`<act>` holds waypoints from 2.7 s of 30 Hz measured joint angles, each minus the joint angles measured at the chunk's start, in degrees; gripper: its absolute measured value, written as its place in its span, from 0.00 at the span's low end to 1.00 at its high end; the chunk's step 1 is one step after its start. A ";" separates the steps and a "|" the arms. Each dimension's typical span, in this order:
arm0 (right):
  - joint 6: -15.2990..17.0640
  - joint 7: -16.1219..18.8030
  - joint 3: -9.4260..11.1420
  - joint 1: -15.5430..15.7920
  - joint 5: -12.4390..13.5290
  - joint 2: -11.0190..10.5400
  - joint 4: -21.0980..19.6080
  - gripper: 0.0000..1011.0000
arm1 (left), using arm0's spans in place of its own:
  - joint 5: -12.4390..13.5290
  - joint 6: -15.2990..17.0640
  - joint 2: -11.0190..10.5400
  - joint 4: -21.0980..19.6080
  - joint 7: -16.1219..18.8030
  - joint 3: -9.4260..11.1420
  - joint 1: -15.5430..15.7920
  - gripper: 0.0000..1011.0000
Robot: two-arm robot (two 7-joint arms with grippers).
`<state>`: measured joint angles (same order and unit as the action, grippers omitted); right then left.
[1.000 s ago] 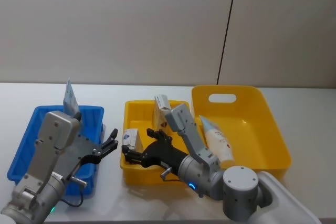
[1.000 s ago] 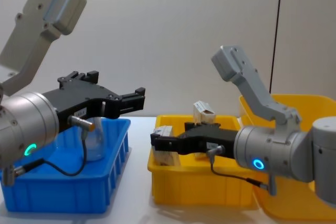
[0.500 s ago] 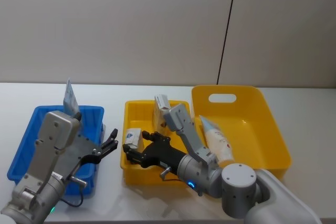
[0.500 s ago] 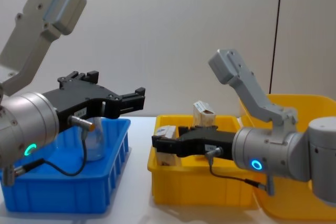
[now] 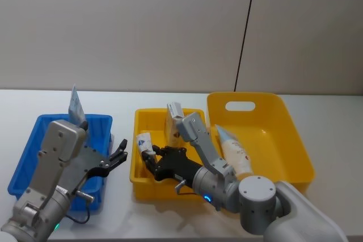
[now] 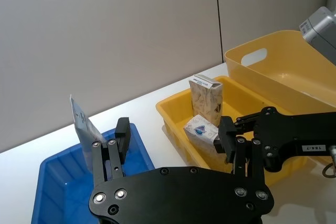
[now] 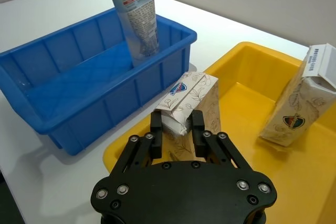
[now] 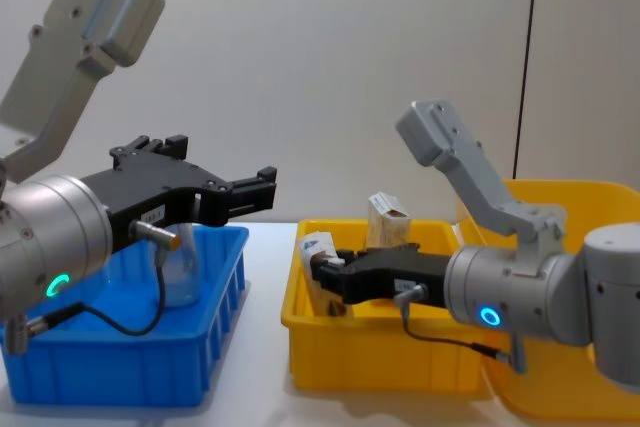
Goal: Bimanual collaborative sorting of washing and personal care products
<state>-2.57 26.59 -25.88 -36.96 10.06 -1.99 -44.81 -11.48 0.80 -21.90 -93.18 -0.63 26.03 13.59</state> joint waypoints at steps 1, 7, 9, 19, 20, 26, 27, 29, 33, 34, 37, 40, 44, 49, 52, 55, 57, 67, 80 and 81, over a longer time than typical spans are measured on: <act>0.01 -0.09 0.00 0.00 -0.04 -0.02 -0.02 0.30 | 0.00 0.00 0.00 0.00 0.00 0.00 0.00 0.99; 0.33 -0.94 0.14 0.39 -0.46 -0.27 -0.83 0.20 | 0.00 0.00 0.00 0.00 0.00 0.00 0.00 0.99; 0.45 -1.30 0.22 0.67 -0.63 -0.45 -1.34 0.15 | 0.00 0.00 0.00 0.00 0.00 0.00 0.00 0.99; 0.40 -3.49 0.71 2.41 -1.72 -1.22 -4.27 0.06 | 0.00 0.00 0.00 0.00 0.00 0.00 0.00 0.99; 0.31 -3.67 0.74 2.58 -1.81 -1.30 -4.52 0.06 | 0.00 0.00 0.00 0.00 0.00 0.00 0.00 0.99; -0.77 -5.51 1.17 4.21 -2.73 -2.04 -7.51 0.05 | 0.00 0.00 0.00 0.00 0.00 0.00 0.00 0.99; -0.94 -5.73 1.23 4.42 -2.84 -2.13 -7.93 0.05 | 0.00 0.00 0.00 0.00 0.00 0.00 0.00 0.99; -1.39 -6.35 1.46 5.08 -3.18 -2.45 -9.30 0.05 | 0.00 0.00 0.00 0.00 0.00 0.00 0.00 0.99; -2.18 -7.64 2.03 6.43 -3.80 -3.14 -12.35 0.05 | 0.00 0.00 0.00 0.00 0.00 0.00 0.00 0.99; -2.29 -7.80 2.12 6.61 -3.89 -3.25 -12.83 0.05 | 0.00 0.00 0.00 0.00 0.00 0.00 0.00 0.99; -2.61 -8.37 2.56 7.44 -4.05 -3.68 -14.90 0.05 | 0.00 0.00 0.00 0.00 0.00 0.00 0.00 0.99; -2.83 -8.80 3.02 8.25 -4.13 -4.07 -16.87 0.05 | 0.00 0.00 0.00 0.00 0.00 0.00 0.00 0.99; -3.09 -9.50 3.89 9.61 -4.17 -4.72 -20.36 0.05 | 0.00 0.00 0.00 0.00 0.00 0.00 0.00 0.99; -3.12 -10.15 4.96 10.92 -4.13 -5.40 -23.79 0.05 | 0.00 0.00 0.00 0.00 0.00 0.00 0.00 0.99; -3.11 -10.55 5.65 11.77 -4.04 -5.81 -25.85 0.05 | 0.00 0.00 0.00 0.00 0.00 0.00 0.00 0.99; -2.92 -10.93 6.45 12.57 -3.97 -6.24 -27.93 0.05 | 0.00 0.00 0.00 0.00 0.00 0.00 0.00 0.99; -2.67 -11.24 7.00 13.10 -3.91 -6.53 -29.28 0.05 | 0.00 0.00 0.00 0.00 0.00 0.00 0.00 0.99; -0.57 -12.66 10.01 15.58 -3.43 -7.95 -34.53 0.05 | 0.00 0.00 0.00 0.00 0.00 0.00 0.00 0.99; 2.99 -13.72 14.53 19.28 -1.95 -10.02 -39.99 0.11 | 0.00 0.00 0.00 0.00 0.00 0.00 0.00 0.99; 3.14 -13.72 14.66 19.41 -1.83 -10.08 -40.14 0.16 | 0.00 0.00 0.00 0.00 0.00 0.00 0.00 0.99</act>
<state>0.57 12.87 -11.21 -17.54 8.22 -12.06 -84.95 -11.48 0.80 -21.89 -93.18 -0.63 26.02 13.59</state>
